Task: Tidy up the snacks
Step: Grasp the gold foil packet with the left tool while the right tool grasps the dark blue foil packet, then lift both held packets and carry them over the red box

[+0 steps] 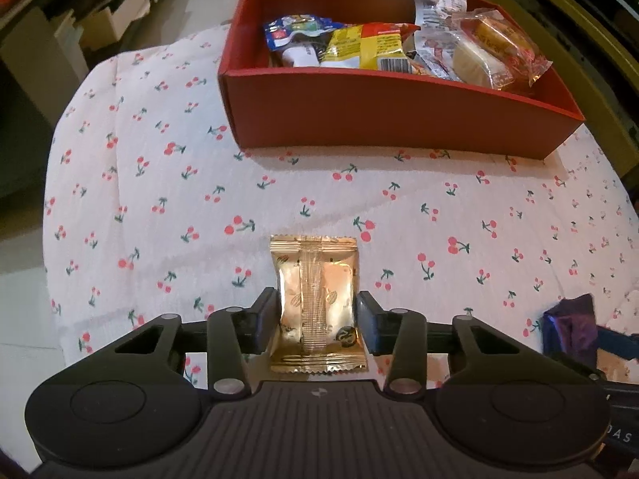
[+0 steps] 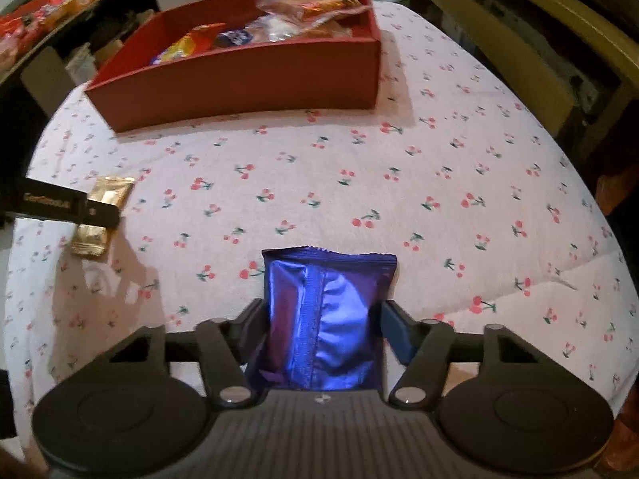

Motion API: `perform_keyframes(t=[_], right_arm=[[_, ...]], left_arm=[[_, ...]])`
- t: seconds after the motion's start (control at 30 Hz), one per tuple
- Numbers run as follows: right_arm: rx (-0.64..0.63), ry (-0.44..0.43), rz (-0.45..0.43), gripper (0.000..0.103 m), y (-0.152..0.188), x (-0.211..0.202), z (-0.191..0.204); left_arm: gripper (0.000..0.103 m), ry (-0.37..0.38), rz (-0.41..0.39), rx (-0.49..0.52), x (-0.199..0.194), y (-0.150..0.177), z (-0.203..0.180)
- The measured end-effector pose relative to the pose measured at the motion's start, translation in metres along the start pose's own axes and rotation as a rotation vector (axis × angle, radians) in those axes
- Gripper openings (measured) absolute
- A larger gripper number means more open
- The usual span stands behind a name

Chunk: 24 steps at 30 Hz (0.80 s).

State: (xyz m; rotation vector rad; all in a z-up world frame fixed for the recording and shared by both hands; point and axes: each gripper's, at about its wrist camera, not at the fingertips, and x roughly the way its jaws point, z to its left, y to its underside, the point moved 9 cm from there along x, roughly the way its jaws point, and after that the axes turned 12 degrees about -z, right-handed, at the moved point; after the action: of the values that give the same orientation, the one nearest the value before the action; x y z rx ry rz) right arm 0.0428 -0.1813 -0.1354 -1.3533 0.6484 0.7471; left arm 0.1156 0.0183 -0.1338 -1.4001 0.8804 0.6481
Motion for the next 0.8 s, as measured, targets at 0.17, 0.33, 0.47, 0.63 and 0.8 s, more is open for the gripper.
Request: perform_keyframes(t=[0.17, 0.33, 0.47, 0.63, 0.8], right_arm=[[0.006, -0.02, -0.01, 0.059, -0.003, -0.003, 0.0], [0.023, -0.045, -0.019, 0.056, -0.009, -0.004, 0.0], [0.028, -0.054, -0.016, 0.056, -0.008, -0.003, -0.003], [0.034, -0.097, 0.027, 0.071, -0.008, -0.004, 0.007], [-0.016, -0.056, 0.071, 0.078, 0.002, 0.001, 0.008]], left_arm=[[0.049, 0.001, -0.002, -0.014, -0.004, 0.003, -0.001], [0.049, 0.014, -0.009, -0.029, -0.011, 0.007, -0.007], [0.049, 0.013, -0.013, -0.027, -0.02, 0.016, -0.012], [0.049, -0.007, -0.003, -0.045, -0.029, 0.023, -0.01], [0.049, -0.011, 0.02, -0.009, -0.028, 0.024, -0.014]])
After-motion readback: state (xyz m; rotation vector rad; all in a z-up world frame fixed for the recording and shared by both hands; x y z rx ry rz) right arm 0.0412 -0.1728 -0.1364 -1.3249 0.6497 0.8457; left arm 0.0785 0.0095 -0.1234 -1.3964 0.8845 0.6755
